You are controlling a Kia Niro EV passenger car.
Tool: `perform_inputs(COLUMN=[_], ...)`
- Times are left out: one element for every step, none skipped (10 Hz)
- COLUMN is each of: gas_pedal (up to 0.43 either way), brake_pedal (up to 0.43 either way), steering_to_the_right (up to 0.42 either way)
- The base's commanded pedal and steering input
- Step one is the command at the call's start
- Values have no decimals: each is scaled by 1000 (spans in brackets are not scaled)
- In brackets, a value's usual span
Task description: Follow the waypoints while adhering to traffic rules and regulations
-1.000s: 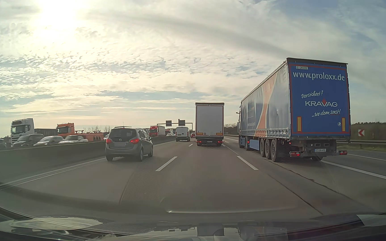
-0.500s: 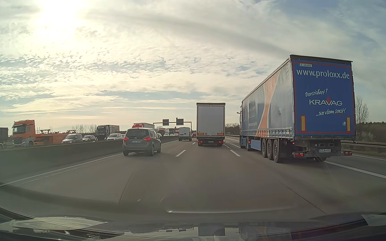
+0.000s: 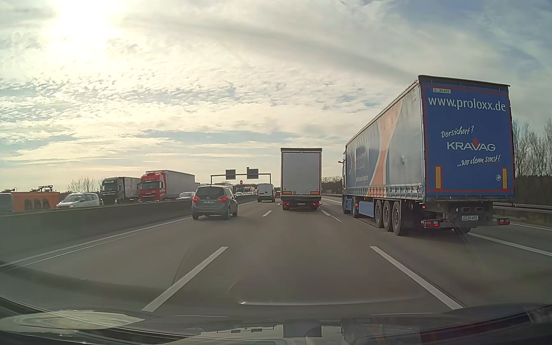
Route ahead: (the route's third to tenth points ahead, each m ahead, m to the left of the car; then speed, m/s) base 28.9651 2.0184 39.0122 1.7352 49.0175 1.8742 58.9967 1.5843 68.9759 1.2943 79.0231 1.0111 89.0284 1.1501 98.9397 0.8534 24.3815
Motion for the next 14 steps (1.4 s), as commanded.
perform_inputs(gas_pedal=[157,157,157,157,157,157,157,157,157,157,157,157,157,157], brake_pedal=[0,0,0,0,0,0,0,0,0,0,0,0,0,0], steering_to_the_right=[-1,-1,-1,-1,-1,-1,-2,-2,-3,-3,-3,-3,-3,-3])
